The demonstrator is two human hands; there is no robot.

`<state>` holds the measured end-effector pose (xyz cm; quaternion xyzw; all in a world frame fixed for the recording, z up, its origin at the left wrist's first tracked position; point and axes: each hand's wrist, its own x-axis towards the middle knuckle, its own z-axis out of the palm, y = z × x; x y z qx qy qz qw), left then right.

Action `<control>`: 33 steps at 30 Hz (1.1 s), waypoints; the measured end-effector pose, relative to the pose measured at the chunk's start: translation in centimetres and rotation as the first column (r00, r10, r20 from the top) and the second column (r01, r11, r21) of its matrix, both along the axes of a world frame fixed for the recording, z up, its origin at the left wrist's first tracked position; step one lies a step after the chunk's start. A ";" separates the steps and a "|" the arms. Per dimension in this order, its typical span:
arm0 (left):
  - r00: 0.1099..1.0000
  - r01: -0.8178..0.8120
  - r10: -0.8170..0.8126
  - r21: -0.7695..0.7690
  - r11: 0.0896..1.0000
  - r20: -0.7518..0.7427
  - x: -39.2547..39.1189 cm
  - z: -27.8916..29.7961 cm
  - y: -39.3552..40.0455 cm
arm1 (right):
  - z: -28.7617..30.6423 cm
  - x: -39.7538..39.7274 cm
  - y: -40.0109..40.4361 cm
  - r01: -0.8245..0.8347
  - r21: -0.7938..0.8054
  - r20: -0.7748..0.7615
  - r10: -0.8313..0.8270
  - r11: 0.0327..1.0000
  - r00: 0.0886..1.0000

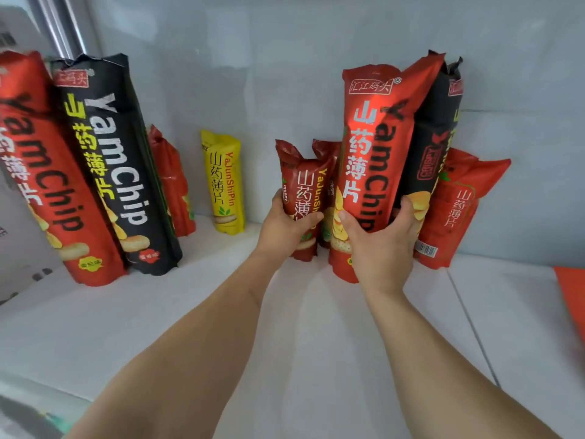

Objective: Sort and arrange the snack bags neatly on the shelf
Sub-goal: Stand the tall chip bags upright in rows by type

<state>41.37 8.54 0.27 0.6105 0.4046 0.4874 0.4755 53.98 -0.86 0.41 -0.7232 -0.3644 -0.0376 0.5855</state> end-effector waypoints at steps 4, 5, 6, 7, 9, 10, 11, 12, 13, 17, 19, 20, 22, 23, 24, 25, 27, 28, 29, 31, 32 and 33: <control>1.000 -0.026 0.025 -0.024 0.999 -0.015 -3.1 -0.6 -1.5 | 0.1 -0.4 0.4 -0.067 0.019 -0.018 0.068 0.998 0.998; 0.999 -0.041 0.040 -0.032 0.999 -0.023 -4.1 -0.7 -2.1 | 0.1 -0.8 0.4 -0.092 0.024 -0.026 0.093 0.995 0.995; 0.997 -0.064 0.062 -0.039 0.997 -0.041 -5.2 -0.8 -2.6 | -0.1 -1.3 0.5 -0.130 0.025 -0.037 0.130 0.991 0.991; 0.994 -0.089 0.087 -0.031 0.996 -0.073 -6.3 -0.8 -3.2 | -0.1 -2.0 0.6 -0.183 0.030 -0.051 0.185 0.983 0.981; 0.978 -0.130 0.130 0.011 0.991 -0.164 -8.7 -0.9 -4.0 | -0.1 -3.9 0.8 -0.308 0.045 -0.079 0.311 0.950 0.947; 0.968 -0.151 0.156 0.038 0.988 -0.199 -9.9 -1.1 -4.4 | -0.1 -4.9 0.9 -0.361 0.052 -0.087 0.364 0.931 0.927; 0.957 -0.176 0.186 0.065 0.982 -0.221 -11.1 -1.1 -4.7 | 0.0 -5.9 1.2 -0.403 0.059 -0.093 0.407 0.913 0.909; 0.946 -0.205 0.220 0.087 0.975 -0.239 -12.4 -1.2 -5.1 | 0.1 -6.8 1.5 -0.437 0.061 -0.102 0.441 0.898 0.892; 0.930 -0.239 0.260 0.109 0.965 -0.262 -13.6 -1.2 -5.5 | 0.2 -7.8 1.9 -0.464 0.060 -0.114 0.468 0.884 0.877; 0.846 -0.379 0.436 0.230 0.896 -0.307 -17.9 -1.5 -6.4 | 0.3 -11.7 4.1 -0.548 0.059 -0.160 0.550 0.834 0.820; 0.780 -0.438 0.521 0.292 0.850 -0.347 -19.3 -1.4 -6.9 | 0.4 -13.6 5.1 -0.595 0.066 -0.180 0.596 0.801 0.783; 0.753 -0.458 0.552 0.318 0.830 -0.358 -19.8 -1.3 -7.1 | 0.4 -14.4 5.5 -0.618 0.067 -0.196 0.618 0.783 0.761; 0.719 -0.487 0.593 0.346 0.802 -0.363 -20.7 -1.3 -7.4 | 0.5 -15.9 6.1 -0.660 0.083 -0.232 0.658 0.747 0.716; 0.709 -0.499 0.604 0.348 0.794 -0.364 -21.2 -1.3 -7.4 | 0.5 -16.5 6.4 -0.678 0.095 -0.249 0.677 0.729 0.692; 0.702 -0.510 0.612 0.344 0.789 -0.364 -21.6 -1.3 -7.4 | 0.5 -17.0 6.6 -0.694 0.105 -0.265 0.693 0.712 0.671; 0.700 -0.520 0.618 0.339 0.784 -0.358 -22.0 -1.4 -7.3 | 0.4 -17.5 6.9 -0.707 0.123 -0.276 0.709 0.696 0.649; 0.698 -0.535 0.629 0.335 0.776 -0.342 -22.5 -1.5 -7.0 | 0.4 -18.1 7.3 -0.719 0.145 -0.289 0.724 0.679 0.626; 0.694 -0.542 0.633 0.331 0.773 -0.342 -22.5 -1.5 -6.9 | 0.4 -18.2 7.5 -0.721 0.140 -0.296 0.723 0.679 0.624; 0.689 -0.547 0.637 0.329 0.770 -0.344 -22.5 -1.5 -6.8 | 0.4 -18.2 7.7 -0.724 0.139 -0.298 0.726 0.676 0.620; 0.684 -0.554 0.642 0.326 0.766 -0.347 -22.3 -1.6 -6.7 | 0.6 -18.1 7.9 -0.736 0.132 -0.303 0.734 0.664 0.608; 0.682 -0.557 0.646 0.328 0.763 -0.343 -22.1 -1.7 -6.7 | 0.6 -18.0 7.7 -0.741 0.122 -0.305 0.736 0.660 0.604; 0.679 -0.562 0.654 0.337 0.756 -0.335 -21.9 -1.8 -6.8 | 0.6 -17.7 7.6 -0.745 0.115 -0.304 0.737 0.658 0.604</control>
